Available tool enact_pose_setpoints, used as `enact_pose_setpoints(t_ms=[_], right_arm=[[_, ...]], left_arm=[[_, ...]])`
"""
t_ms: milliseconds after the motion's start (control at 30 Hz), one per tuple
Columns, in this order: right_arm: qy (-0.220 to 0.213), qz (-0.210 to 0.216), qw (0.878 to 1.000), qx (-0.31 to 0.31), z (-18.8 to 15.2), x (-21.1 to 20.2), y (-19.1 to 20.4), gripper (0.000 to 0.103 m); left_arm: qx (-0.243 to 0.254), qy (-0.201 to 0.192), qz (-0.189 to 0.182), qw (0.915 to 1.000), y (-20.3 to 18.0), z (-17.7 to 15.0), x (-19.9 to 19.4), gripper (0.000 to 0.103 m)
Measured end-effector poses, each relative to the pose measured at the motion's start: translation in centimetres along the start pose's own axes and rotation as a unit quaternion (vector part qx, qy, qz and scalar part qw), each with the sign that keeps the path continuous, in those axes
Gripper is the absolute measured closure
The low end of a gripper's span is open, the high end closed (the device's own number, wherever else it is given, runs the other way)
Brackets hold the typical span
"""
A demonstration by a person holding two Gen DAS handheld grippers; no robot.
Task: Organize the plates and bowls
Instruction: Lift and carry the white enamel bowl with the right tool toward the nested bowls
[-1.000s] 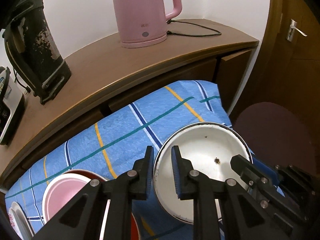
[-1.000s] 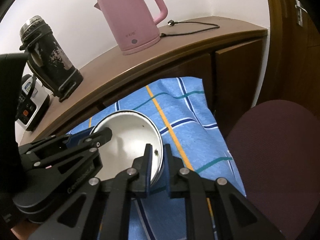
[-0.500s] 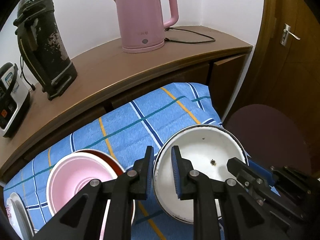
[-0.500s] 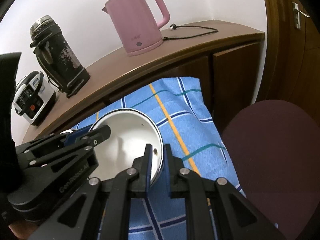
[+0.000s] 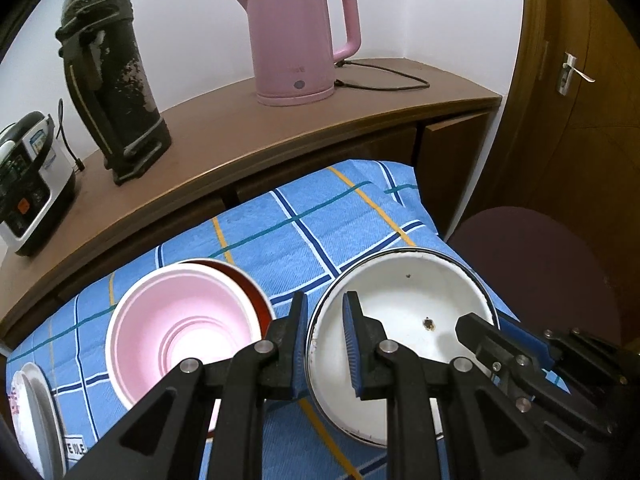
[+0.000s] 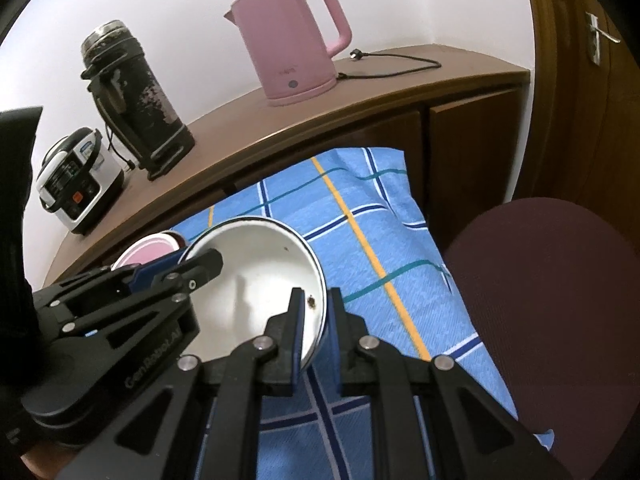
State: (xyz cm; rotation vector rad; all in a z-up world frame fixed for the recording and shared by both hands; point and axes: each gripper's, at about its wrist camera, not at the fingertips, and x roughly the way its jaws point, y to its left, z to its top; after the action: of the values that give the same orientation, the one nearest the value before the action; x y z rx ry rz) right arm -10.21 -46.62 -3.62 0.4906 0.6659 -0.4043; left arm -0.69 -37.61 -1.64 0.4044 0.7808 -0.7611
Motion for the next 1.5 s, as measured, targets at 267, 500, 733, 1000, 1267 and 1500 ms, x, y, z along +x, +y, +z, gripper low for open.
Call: enact_pose_setpoints(t_ms=[267, 500, 733, 1000, 1267, 1500], right_arm=[[-0.004, 0.005, 1.0, -0.006, -0.8, -1.2, 0.7, 0.092], [-0.006, 0.007, 1.0, -0.015, -1.4, -2.1, 1.8, 0.092], [-0.011, 0.013, 0.999, -0.03, -1.5, -2.7, 3.4, 0.092], [-0.015, 0.023, 0.999, -0.039, -1.4, -3.1, 5.1, 0.092], [-0.027, 0.037, 0.997, -0.062, -0.4, -3.5, 7.7, 0.092], [-0.03, 0.053, 0.995, -0.08, 0.9, -3.0, 10.0, 0.092]], left_arm=[[-0.003, -0.005, 0.004, 1.0, 0.4, -1.1, -1.4, 0.083], [-0.012, -0.012, 0.005, 0.9998, 1.0, -1.9, -2.6, 0.083], [-0.024, -0.024, 0.012, 0.9993, 2.4, -2.3, -4.2, 0.083], [-0.034, -0.035, 0.019, 0.9986, 3.8, -2.5, -5.6, 0.083], [-0.052, -0.05, 0.037, 0.9967, 6.2, -2.0, -6.8, 0.083], [-0.068, -0.061, 0.055, 0.9943, 8.6, -1.0, -7.5, 0.083]])
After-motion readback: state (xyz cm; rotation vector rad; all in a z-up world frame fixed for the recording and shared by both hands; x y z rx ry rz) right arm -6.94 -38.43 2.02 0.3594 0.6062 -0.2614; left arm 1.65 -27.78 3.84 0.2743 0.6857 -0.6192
